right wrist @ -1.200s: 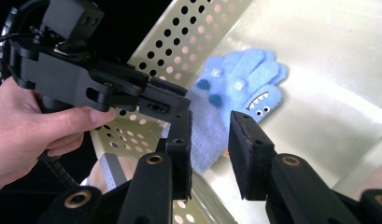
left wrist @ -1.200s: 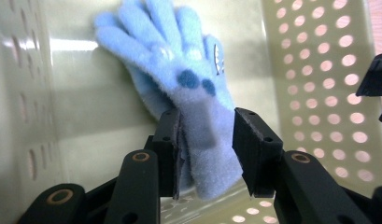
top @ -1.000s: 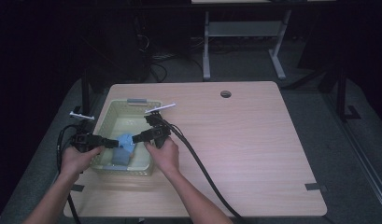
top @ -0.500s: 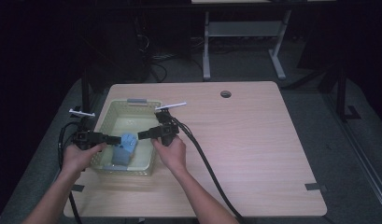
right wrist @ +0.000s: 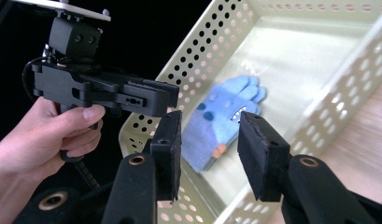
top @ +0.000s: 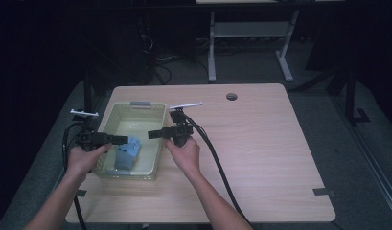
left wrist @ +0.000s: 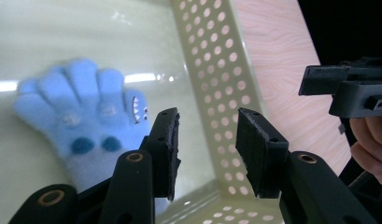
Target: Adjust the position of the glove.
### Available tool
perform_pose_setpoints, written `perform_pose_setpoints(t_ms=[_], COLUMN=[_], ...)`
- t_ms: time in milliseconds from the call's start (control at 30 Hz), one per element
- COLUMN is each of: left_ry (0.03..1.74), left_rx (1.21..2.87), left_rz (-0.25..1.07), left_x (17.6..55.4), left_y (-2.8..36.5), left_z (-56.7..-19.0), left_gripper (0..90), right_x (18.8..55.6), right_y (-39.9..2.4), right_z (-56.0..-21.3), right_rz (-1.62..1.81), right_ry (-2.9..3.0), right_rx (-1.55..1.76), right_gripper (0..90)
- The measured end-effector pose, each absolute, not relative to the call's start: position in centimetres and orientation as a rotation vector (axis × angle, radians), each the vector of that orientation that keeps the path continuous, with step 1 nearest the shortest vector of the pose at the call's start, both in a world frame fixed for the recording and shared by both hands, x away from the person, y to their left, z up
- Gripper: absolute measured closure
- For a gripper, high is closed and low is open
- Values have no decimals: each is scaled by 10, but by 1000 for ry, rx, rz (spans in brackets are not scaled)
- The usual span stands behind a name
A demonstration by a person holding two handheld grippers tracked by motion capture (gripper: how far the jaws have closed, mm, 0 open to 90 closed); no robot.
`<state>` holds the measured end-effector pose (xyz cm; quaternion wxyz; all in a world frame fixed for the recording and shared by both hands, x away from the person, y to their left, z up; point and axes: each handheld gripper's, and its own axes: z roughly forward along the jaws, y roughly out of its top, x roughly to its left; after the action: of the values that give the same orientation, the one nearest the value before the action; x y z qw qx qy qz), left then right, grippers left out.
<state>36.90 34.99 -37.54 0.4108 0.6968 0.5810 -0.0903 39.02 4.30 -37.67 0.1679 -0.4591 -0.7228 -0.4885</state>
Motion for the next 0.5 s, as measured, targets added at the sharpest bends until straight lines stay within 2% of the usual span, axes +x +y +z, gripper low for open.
perform_pose_setpoints(t_ms=[300, 500], left_ry=[1447, 1411], left_rx=[1740, 1707], left_rz=[-246, -268], left_x=[369, 368], left_y=[341, 338], left_z=[-374, -368], left_gripper=[570, 527], right_x=[390, 391], right_y=[27, 13], right_z=[-378, -377], right_rz=[-1413, -1451], right_ry=[-2042, -2012], right_rx=[-1318, -1325], right_gripper=[570, 512])
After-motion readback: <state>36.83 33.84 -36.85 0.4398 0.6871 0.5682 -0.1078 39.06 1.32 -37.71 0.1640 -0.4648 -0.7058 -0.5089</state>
